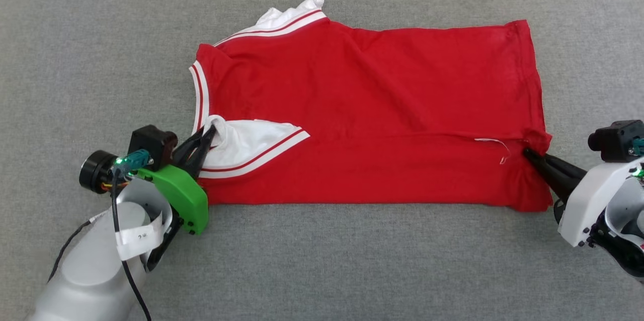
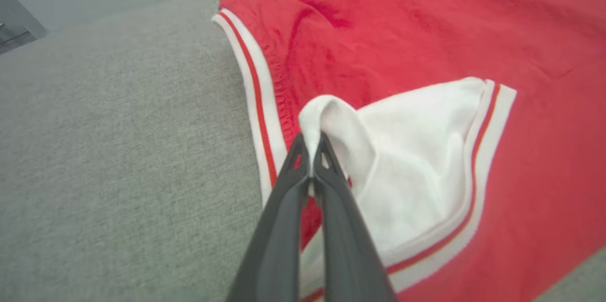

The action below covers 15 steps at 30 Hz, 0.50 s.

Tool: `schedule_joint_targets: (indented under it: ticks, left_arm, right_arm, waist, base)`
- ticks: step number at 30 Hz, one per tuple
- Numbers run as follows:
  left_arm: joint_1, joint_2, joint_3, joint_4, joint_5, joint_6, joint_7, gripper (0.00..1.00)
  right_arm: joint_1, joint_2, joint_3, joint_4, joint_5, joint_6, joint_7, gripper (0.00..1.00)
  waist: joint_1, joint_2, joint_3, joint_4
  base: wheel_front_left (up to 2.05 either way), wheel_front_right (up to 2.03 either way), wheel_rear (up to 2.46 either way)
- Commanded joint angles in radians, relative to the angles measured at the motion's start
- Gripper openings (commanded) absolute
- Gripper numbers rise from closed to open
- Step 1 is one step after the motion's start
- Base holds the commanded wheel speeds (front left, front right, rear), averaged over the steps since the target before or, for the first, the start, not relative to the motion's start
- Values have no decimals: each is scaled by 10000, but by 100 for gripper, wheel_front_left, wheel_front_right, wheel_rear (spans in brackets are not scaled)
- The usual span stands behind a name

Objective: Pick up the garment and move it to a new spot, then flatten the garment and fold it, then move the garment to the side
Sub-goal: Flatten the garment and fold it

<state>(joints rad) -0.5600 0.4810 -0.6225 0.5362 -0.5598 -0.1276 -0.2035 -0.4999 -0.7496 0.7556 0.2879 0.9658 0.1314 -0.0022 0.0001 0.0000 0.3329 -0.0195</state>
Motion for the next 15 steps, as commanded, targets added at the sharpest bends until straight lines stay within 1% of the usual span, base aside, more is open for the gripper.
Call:
schedule_joint_targets:
  ticks: [1,5,10,11,12,13,15]
  left_arm:
    - [-212,-23,-206,323,-260,-29,-121,0]
    - [-397,-150,-824,1190,-760,-29,-326,0]
    - [-584,-269,-1400,1715,-1385,-30,-507,0]
    - [-654,-262,-1464,1791,-1500,-30,-529,11]
    - [-723,-249,-1523,1837,-1545,-30,-543,73]
    - [-804,-236,-1590,1873,-1600,-30,-555,100]
    - [-942,-193,-1638,1853,-1735,-30,-570,100]
  right_arm:
    - [-166,104,114,211,1002,-7,78,0]
    - [-238,278,350,729,1010,-7,-32,0]
    - [-269,375,578,981,1122,-7,-297,0]
    - [-264,382,589,1003,1149,-7,-406,15]
    - [-249,376,573,1021,1170,-7,-518,82]
    - [-215,354,530,1050,1170,-7,-696,100]
    - [-118,263,497,1017,1039,-7,-1044,100]
  waist:
    - [-1,0,132,9]
    - [-1,0,150,48]
    - [-1,0,-7,94]
    - [-1,0,-73,118]
    - [-1,0,-140,149]
    - [-1,0,-229,197]
    - [-1,0,-411,292]
  base:
    - [0,0,0]
    - [0,0,0]
    - [0,0,0]
    - [0,0,0]
    - [0,0,0]
    - [0,0,0]
    - [0,0,0]
